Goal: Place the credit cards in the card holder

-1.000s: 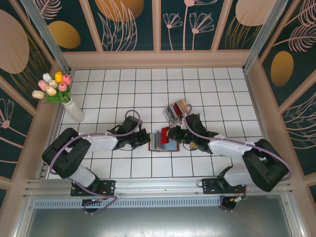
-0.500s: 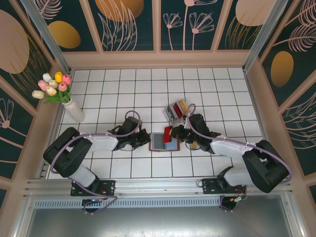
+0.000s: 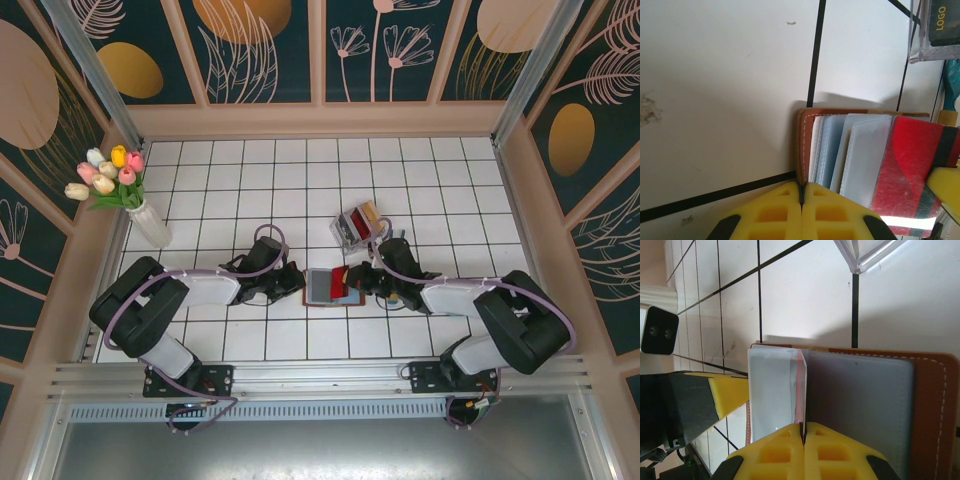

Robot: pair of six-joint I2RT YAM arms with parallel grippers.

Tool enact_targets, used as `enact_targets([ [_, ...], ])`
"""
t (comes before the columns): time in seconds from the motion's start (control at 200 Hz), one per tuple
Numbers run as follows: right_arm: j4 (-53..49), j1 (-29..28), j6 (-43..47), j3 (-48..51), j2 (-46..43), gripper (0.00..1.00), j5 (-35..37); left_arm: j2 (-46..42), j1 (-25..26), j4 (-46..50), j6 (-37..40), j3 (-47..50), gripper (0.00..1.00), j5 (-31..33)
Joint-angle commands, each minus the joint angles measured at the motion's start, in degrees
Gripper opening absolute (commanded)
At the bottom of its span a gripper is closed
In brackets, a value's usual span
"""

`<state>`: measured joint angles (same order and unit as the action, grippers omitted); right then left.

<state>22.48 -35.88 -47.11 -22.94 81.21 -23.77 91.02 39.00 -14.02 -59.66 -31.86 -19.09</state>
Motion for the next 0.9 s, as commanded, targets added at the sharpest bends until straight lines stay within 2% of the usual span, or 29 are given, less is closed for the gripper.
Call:
enact_targets([
  [0.0,2.7,-0.7,0.2,0.4,1.8,0.0,-0.6,1.4,0.3,0.1,-0.4,0.4,0.0,-0.2],
  [0.41,7.5,-2.1,-1.3,0.5,6.0,0.0,-4.8,1.4,0.4,0.4,-0.6,0.2,0.0,0.2],
  [0.51,5.9,-2.2,-1.9,0.7,5.2,0.0,-5.5,1.3,0.4,0.7,-0.6,0.2,0.0,0.3],
  [0.666,-0.4,-2.2,-1.1,0.6,2.9,0.0,-2.9,1.2,0.4,0.6,-0.8,0.5,0.0,0.7],
  [0.896,-1.0,-2.2,-1.7,1.7,3.3,0.0,-3.3,1.3,0.4,0.4,-1.0,0.3,0.0,0.7],
])
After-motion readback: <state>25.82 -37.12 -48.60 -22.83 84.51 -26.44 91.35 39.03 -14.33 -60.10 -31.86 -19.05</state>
